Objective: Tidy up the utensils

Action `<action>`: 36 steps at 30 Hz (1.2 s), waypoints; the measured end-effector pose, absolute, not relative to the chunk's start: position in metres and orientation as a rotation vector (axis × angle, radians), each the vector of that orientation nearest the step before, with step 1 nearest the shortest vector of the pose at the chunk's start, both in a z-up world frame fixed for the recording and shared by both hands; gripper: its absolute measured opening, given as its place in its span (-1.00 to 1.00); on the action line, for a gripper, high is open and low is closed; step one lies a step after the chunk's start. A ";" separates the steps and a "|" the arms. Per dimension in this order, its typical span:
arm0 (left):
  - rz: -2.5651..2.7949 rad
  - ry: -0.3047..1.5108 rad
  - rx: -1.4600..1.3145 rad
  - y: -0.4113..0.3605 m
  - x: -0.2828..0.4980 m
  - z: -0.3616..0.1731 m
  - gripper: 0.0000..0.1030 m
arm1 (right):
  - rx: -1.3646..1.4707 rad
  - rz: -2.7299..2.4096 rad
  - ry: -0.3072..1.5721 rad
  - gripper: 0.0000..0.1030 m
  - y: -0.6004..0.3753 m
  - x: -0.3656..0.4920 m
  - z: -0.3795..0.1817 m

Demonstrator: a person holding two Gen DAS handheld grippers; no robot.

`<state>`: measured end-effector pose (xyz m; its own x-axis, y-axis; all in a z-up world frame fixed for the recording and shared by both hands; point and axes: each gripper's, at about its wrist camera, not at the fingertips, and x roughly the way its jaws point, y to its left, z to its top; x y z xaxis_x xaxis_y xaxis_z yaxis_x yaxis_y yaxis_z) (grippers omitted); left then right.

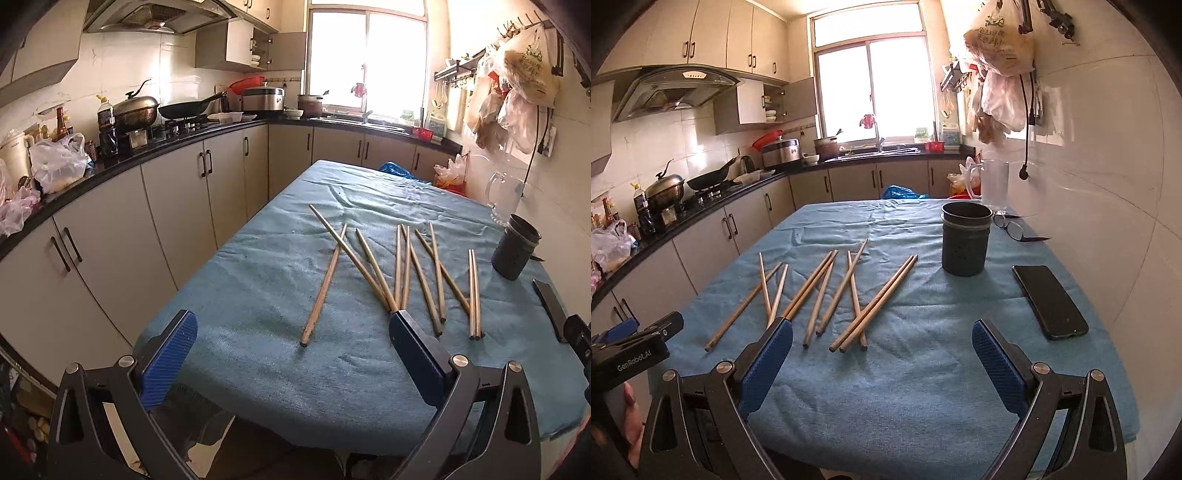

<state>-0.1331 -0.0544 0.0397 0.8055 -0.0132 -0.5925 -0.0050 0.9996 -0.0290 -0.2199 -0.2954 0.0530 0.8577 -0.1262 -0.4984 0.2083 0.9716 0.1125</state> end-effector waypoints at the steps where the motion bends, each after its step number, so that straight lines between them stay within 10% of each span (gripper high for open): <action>1: -0.002 0.641 -0.031 -0.054 -0.134 0.039 1.00 | 0.161 -0.176 0.514 0.93 -0.294 -0.220 0.053; 36: -0.001 0.681 -0.026 -0.050 -0.134 0.029 1.00 | 0.155 -0.171 0.558 0.93 -0.291 -0.216 0.043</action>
